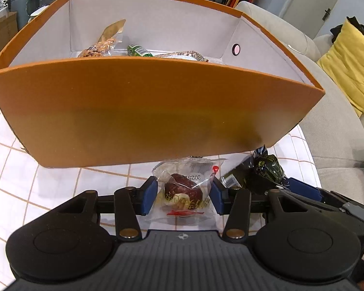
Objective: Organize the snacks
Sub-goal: 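Grasp the red-wrapped candy with the left tool while the right tool grasps the dark green bag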
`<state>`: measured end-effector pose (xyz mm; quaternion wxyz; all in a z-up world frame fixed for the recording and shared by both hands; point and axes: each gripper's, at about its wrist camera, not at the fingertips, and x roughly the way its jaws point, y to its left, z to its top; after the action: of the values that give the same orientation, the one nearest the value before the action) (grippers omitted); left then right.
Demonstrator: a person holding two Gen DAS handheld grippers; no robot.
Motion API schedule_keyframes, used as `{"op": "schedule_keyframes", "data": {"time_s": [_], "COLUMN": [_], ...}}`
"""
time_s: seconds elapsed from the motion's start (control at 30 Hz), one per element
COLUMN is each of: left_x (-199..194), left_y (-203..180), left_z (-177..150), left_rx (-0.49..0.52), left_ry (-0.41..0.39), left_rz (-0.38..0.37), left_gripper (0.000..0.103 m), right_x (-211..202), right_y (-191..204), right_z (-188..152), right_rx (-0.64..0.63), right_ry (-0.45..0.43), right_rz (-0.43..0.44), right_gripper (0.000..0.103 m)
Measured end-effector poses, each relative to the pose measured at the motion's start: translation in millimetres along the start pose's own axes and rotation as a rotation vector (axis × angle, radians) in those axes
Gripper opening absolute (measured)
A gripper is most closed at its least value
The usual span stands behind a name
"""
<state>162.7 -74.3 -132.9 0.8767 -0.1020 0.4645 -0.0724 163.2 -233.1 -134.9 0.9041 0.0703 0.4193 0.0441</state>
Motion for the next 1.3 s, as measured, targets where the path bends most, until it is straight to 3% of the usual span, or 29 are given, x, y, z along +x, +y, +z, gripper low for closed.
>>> {"op": "schedule_keyframes", "data": {"time_s": [0.23,0.63,0.67,0.7,1.03,1.13,1.2,1.3], "left_x": [-2,-7,-8,-9,-22,-24,-23,-17], "left_y": [1,-5,-4,-4,1,1,0,0], "left_z": [-2,-3,-4,-4,-5,-4,-4,-6], "left_rx": [0.020,0.046,0.047,0.047,0.033,0.034,0.048,0.053], "left_ry": [-0.008,-0.009,-0.009,-0.012,-0.031,-0.039,-0.035,-0.002], "left_rz": [-0.002,0.017,0.016,0.016,0.025,0.028,0.037,0.052], "left_gripper": [0.049,0.047,0.047,0.047,0.043,0.042,0.042,0.042], "right_x": [5,-6,-7,-8,-19,-27,-29,-29], "right_y": [6,8,9,10,10,7,5,7], "right_z": [-2,-9,-8,-9,-14,-12,-10,-5], "right_rx": [-0.034,-0.016,-0.017,-0.025,-0.034,-0.008,0.026,0.053], "right_ry": [-0.029,-0.020,-0.020,-0.009,0.016,-0.024,-0.039,-0.081], "right_rz": [0.005,0.036,0.037,0.035,0.048,0.040,0.049,0.060], "right_gripper": [0.070,0.046,0.029,0.000,0.000,0.008,0.041,0.047]}}
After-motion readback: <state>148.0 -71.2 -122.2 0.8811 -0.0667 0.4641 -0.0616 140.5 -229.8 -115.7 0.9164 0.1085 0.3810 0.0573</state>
